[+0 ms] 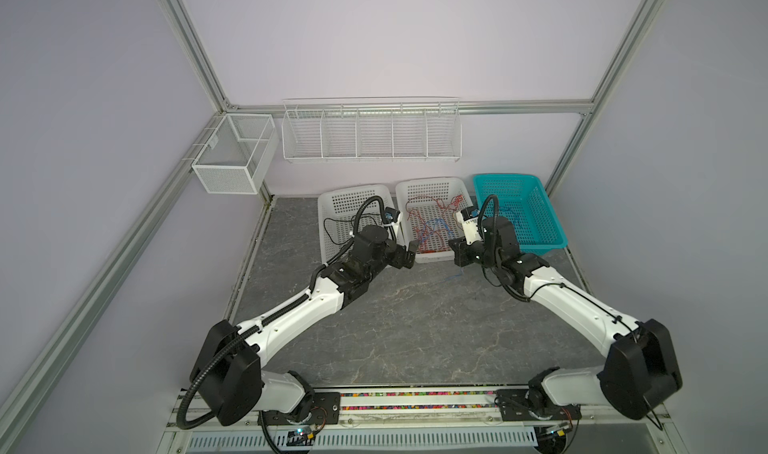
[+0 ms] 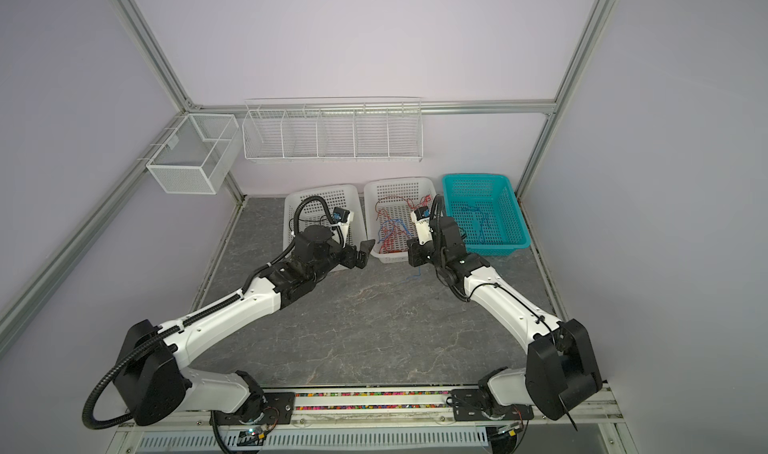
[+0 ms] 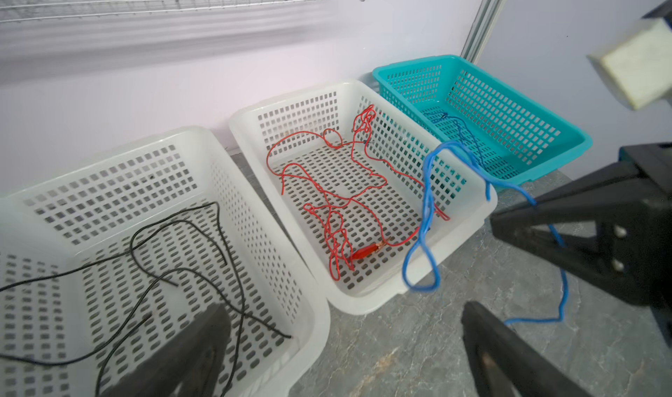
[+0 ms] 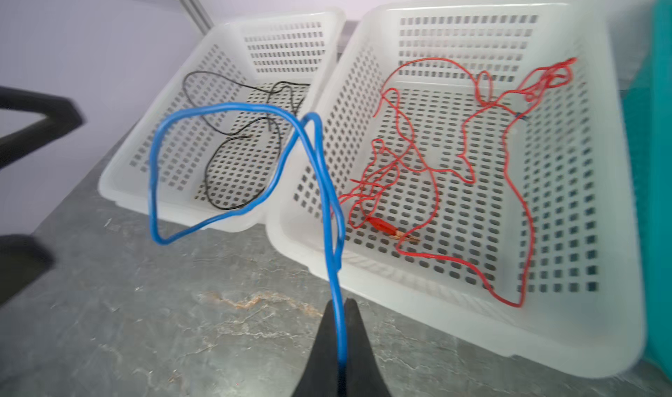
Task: Untangle the cables
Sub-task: 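Carry the blue wire to the teal basket with the right gripper while the left releases, then open the right gripper over the teal basket to drop the blue wire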
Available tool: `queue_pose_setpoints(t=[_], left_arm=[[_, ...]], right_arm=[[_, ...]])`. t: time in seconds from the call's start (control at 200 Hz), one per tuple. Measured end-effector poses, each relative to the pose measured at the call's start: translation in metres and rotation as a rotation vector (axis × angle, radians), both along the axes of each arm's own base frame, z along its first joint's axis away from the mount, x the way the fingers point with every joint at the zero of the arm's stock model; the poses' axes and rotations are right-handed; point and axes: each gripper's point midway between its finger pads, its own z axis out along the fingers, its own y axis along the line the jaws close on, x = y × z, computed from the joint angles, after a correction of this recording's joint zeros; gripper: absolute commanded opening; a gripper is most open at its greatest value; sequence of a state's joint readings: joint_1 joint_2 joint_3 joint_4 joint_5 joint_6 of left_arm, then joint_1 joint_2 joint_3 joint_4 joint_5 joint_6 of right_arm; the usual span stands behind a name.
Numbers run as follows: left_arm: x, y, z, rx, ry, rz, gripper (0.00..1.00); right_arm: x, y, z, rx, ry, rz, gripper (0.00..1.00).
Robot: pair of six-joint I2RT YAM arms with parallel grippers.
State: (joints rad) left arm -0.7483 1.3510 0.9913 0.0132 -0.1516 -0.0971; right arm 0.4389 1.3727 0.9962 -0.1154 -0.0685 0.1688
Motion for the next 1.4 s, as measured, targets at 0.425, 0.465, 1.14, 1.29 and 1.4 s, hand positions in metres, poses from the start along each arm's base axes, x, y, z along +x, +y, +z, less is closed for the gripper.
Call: queue_pose_setpoints(t=[0.425,0.465,1.14,1.29,1.4], left_arm=[[-0.014,0.041,0.002,-0.01,-0.05,0.103,0.99],[-0.015,0.044,0.0,-0.007,-0.047,0.111,0.99],[-0.033,0.134,-0.044,0.025,0.038,0.405,0.99],[-0.029,0.156,-0.055,0.027,0.056,0.489,0.99],[-0.028,0.167,-0.059,0.031,0.061,0.539,0.99]], right_arm=[[0.074,-0.136,0.025,-0.125,-0.084,-0.474,0.07],[0.085,-0.145,0.024,-0.132,-0.086,-0.505,0.07],[0.177,-0.241,-0.097,-0.12,0.185,-0.715,0.27],[0.175,-0.239,-0.1,-0.113,0.201,-0.711,0.41],[0.174,-0.238,-0.102,-0.11,0.206,-0.707,0.6]])
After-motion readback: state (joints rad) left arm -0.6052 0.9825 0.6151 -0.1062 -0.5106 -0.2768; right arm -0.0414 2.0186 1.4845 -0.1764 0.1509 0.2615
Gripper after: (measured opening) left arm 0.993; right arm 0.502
